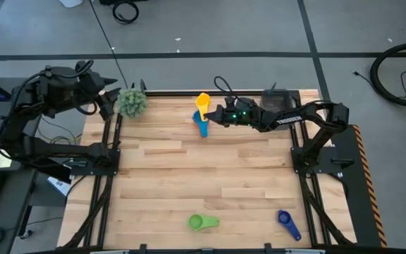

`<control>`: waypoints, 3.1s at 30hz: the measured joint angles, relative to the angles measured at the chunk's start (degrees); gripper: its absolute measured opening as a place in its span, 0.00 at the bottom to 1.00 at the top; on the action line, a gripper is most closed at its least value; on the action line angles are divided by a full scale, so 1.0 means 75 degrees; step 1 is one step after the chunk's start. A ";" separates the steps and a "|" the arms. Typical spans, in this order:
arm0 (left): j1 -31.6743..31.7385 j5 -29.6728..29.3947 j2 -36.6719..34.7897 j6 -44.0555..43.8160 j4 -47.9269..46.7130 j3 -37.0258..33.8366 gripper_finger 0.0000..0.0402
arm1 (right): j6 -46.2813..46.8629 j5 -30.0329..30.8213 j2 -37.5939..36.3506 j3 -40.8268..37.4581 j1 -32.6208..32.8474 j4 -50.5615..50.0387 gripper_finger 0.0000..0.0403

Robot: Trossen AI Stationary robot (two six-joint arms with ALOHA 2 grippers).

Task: Nest measuring cups in basket
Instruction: Stack the yellow measuring cup on top of the light blue measuring cup

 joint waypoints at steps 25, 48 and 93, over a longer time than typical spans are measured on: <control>-0.0003 0.0000 0.0003 -0.0256 0.0006 0.0000 0.34 | -0.0046 -0.0021 0.0216 -0.0194 0.0334 0.0436 0.03; 0.0000 -0.0001 0.0002 -0.0250 0.0012 -0.0003 0.34 | 0.1031 0.0050 0.2503 -0.0133 0.0364 0.3312 0.03; -0.0002 0.0000 0.0003 -0.0302 0.0020 -0.0003 0.34 | 0.1837 -0.0580 0.2346 -0.0940 0.0166 0.3402 0.22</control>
